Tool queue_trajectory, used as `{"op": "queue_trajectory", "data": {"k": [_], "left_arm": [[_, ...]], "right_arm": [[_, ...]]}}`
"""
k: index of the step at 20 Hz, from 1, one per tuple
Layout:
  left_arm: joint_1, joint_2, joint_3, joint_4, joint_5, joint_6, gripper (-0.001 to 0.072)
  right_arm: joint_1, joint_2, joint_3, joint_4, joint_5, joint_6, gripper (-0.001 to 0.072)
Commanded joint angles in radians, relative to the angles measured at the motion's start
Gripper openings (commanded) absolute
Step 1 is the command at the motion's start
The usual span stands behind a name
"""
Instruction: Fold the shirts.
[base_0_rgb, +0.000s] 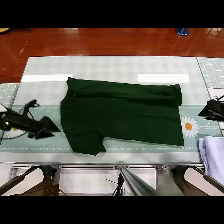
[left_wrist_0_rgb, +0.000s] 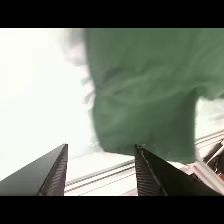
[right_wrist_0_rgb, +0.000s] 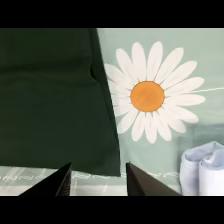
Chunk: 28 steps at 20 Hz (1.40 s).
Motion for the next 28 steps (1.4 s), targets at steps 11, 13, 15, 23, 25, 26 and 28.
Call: {"op": "queue_trajectory", "data": {"k": [11,13,15,23,25,26,28], "left_arm": [[-0.38,-0.027,-0.115,-0.166,0.412,-0.014,0.0025],[-0.366,-0.023,-0.115,-0.164,0.37,0.0,0.0025],[-0.36,-0.012,-0.115,-0.165,0.357,0.026,0.0025],[-0.358,-0.008,-0.115,-0.166,0.357,0.048,0.0025],[-0.358,-0.008,-0.115,-0.166,0.357,0.048,0.0025],[-0.358,-0.008,-0.115,-0.166,0.358,0.048,0.0025],[-0.358,-0.008,-0.115,-0.167,0.357,0.048,0.0025]], "right_arm": [[-0.005,0.022,-0.042,-0.064,-0.076,-0.003,0.0438],[-0.03,0.023,-0.088,-0.158,-0.063,0.024,0.0438],[-0.09,0.023,-0.18,-0.041,-0.047,-0.005,0.0449],[-0.103,0.022,-0.467,-0.008,-0.135,-0.102,0.0522],[-0.103,0.022,-0.491,0.051,-0.196,-0.102,0.0517],[-0.101,0.022,-0.505,0.089,-0.227,-0.102,0.0516],[-0.065,0.022,-0.539,0.111,-0.299,-0.097,0.0516]]}}
